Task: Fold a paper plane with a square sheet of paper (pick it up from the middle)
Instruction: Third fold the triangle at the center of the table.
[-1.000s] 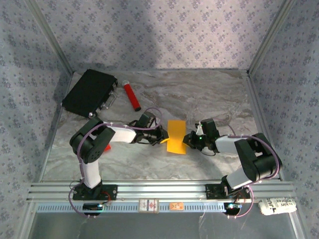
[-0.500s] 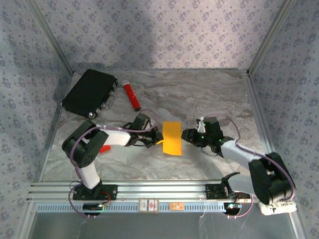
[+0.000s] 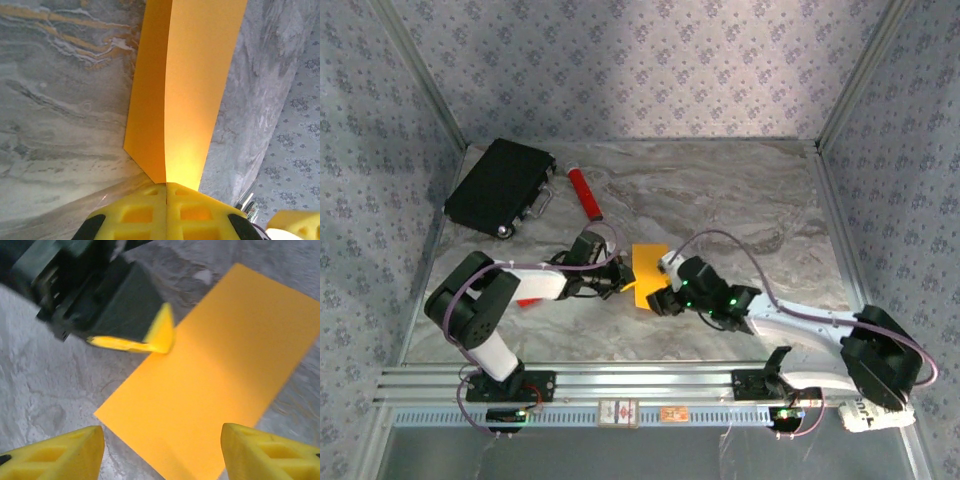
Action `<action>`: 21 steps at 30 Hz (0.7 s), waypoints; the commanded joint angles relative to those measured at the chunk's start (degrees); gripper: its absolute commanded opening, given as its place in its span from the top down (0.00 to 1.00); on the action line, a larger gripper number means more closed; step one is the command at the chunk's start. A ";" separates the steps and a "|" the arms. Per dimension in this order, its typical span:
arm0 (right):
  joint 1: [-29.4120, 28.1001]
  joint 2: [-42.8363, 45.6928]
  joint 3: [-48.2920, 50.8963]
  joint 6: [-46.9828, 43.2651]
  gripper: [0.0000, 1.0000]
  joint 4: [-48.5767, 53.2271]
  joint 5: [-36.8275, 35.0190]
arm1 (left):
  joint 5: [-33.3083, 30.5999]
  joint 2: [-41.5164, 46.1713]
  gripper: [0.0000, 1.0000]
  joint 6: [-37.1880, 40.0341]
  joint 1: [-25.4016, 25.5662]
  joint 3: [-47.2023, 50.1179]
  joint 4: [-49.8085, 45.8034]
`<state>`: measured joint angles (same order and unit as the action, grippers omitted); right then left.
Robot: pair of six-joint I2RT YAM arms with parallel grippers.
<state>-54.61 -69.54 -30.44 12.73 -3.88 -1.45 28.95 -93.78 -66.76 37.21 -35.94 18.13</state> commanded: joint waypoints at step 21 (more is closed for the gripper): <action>-15.30 -6.42 1.26 -18.64 0.38 -10.46 -19.41 | 0.35 1.67 1.00 -1.03 -0.47 0.61 2.22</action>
<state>-69.32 -75.75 -29.26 -4.16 -14.48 -21.19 28.95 -93.10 -67.20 37.10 -35.83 18.44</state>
